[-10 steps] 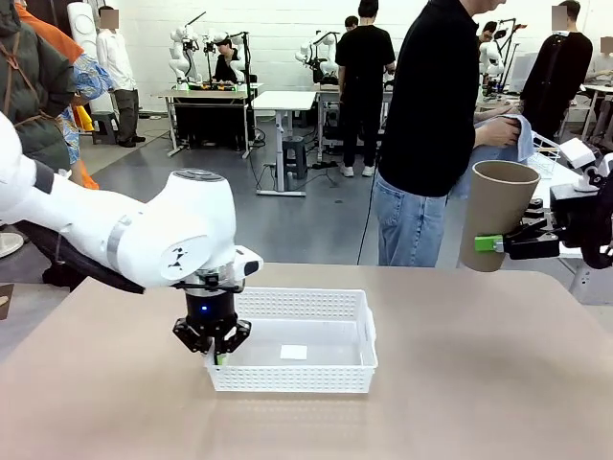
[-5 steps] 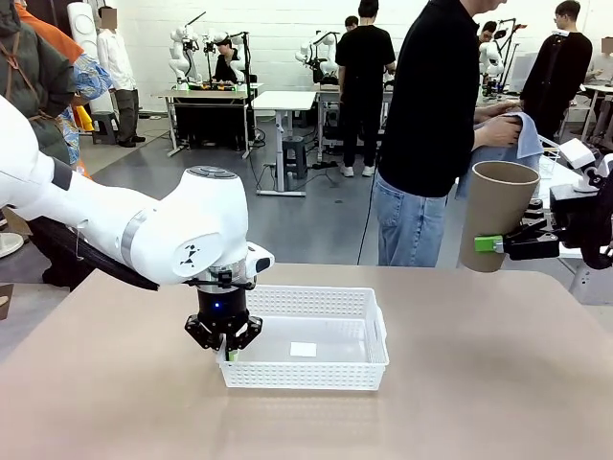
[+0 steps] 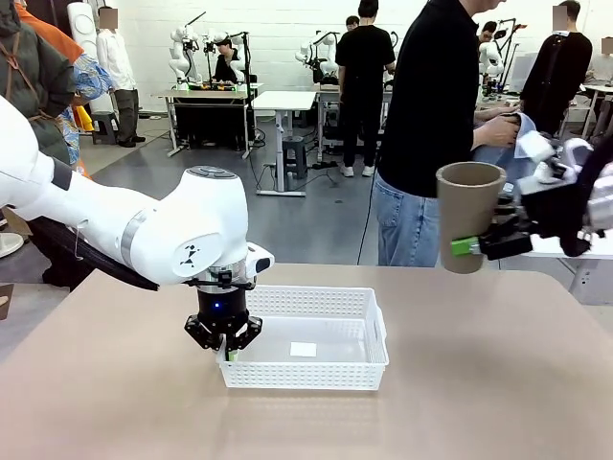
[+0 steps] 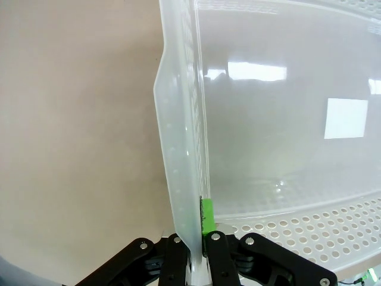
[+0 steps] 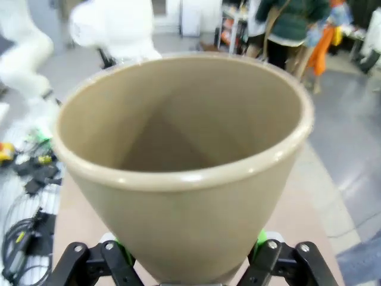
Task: Clean and organize the cups into the basket.
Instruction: Pick up the Organizing basket and move it to the center of the table, then pick up the Reusable plastic cup from the right side of the table and place it inside the Organizing basket.
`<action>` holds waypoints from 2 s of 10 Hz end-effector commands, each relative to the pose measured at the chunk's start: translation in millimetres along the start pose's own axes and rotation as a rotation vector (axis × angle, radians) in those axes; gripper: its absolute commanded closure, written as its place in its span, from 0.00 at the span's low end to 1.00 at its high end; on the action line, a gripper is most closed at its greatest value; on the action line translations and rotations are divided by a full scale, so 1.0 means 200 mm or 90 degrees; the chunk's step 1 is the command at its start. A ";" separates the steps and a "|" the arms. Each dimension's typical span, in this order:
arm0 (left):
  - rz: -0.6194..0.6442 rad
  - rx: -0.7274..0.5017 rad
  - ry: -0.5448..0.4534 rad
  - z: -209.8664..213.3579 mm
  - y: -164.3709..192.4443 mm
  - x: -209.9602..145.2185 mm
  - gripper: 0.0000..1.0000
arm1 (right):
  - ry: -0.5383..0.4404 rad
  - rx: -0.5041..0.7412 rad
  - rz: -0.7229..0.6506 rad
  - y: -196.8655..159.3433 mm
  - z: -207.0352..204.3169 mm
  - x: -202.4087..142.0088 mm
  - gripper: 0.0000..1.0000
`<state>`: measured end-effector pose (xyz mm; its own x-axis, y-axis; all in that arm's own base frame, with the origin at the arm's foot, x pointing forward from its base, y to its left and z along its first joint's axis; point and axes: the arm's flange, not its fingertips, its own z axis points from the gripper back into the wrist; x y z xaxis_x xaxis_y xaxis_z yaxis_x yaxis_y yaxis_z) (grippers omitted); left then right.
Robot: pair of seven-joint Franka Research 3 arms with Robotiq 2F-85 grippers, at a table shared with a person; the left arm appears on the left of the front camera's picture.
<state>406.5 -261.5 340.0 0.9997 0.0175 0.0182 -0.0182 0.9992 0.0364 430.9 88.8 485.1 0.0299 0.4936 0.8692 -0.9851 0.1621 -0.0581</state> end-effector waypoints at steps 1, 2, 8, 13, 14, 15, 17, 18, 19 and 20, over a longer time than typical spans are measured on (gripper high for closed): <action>-0.002 0.005 0.003 -0.01 0.03 -0.01 1.00 | 0.129 0.047 0.014 -0.02 -0.16 0.27 0.19; -0.002 0.005 0.003 -0.01 0.03 -0.01 1.00 | 0.203 0.064 0.027 0.00 -0.25 0.38 0.19; -0.002 0.005 0.003 -0.01 0.03 -0.01 1.00 | 0.591 0.144 0.076 0.16 -0.73 0.51 0.19; -0.002 0.005 0.003 -0.01 0.03 -0.01 1.00 | 0.616 0.227 0.146 0.26 -1.13 0.39 0.19; -0.002 0.005 0.003 -0.01 0.03 -0.01 1.00 | 0.596 0.227 0.160 0.26 -1.18 0.36 0.19; -0.002 0.005 0.003 -0.01 0.03 -0.01 1.00 | 0.579 0.231 0.152 0.25 -1.20 0.34 0.19; -0.002 0.005 0.003 -0.01 0.03 -0.01 1.00 | 0.508 0.212 0.141 0.20 -1.16 0.32 0.19; -0.002 0.005 0.003 -0.01 0.03 -0.01 1.00 | 0.444 0.194 0.153 0.20 -1.10 0.32 0.19; -0.002 0.005 0.003 -0.01 0.03 -0.01 1.00 | 0.565 0.218 0.136 0.22 -1.21 0.32 0.19; -0.002 0.005 0.003 -0.01 0.03 -0.01 1.00 | 0.565 0.218 0.136 0.22 -1.21 0.32 0.19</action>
<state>406.6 -260.9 340.1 0.9997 0.0186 0.0183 -0.0192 0.9992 0.0363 436.0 330.5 424.2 -0.1787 0.9594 0.2182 -0.9773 -0.1988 0.0738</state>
